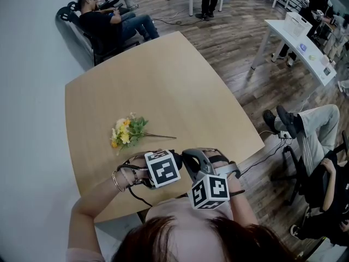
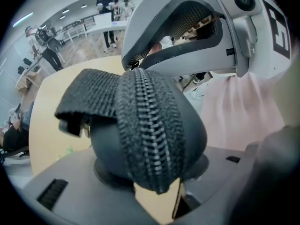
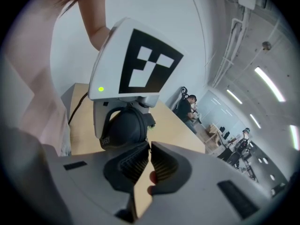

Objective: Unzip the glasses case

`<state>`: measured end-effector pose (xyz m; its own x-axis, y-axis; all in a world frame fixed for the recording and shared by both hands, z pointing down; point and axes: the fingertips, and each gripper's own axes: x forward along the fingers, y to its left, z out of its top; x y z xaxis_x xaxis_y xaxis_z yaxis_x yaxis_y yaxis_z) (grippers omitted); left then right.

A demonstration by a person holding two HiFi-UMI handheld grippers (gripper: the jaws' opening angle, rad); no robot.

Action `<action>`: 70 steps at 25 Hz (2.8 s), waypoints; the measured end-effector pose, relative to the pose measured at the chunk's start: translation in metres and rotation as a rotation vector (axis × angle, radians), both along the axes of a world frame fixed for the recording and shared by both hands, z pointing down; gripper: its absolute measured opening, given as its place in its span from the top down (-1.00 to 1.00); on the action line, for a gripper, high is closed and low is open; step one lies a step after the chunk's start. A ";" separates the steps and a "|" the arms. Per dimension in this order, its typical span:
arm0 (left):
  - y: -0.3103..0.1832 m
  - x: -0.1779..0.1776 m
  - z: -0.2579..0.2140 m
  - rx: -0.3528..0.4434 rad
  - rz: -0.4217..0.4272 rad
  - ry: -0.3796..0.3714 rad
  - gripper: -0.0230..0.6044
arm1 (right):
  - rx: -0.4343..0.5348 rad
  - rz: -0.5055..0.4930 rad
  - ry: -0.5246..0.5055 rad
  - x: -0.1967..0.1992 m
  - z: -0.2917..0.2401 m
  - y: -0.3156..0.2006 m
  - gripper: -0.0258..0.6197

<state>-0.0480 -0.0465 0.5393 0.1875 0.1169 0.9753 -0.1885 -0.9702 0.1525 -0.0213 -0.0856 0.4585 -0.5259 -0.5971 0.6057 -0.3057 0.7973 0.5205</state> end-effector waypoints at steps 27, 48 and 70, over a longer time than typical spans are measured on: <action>-0.013 0.005 0.003 0.078 -0.070 0.045 0.21 | -0.048 0.069 -0.079 0.007 0.005 -0.006 0.86; -0.003 -0.010 -0.026 0.192 -0.448 0.361 0.20 | -0.080 0.192 -0.244 0.020 -0.018 0.008 0.82; 0.077 -0.088 -0.163 0.493 -1.059 1.088 0.19 | -0.121 0.404 -0.687 0.011 -0.070 0.105 0.87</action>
<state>-0.1360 0.0309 0.3763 0.5757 -0.7847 0.2301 -0.7947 -0.4706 0.3835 -0.0107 0.0189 0.3883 -0.5618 -0.7715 0.2984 -0.8027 0.5957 0.0287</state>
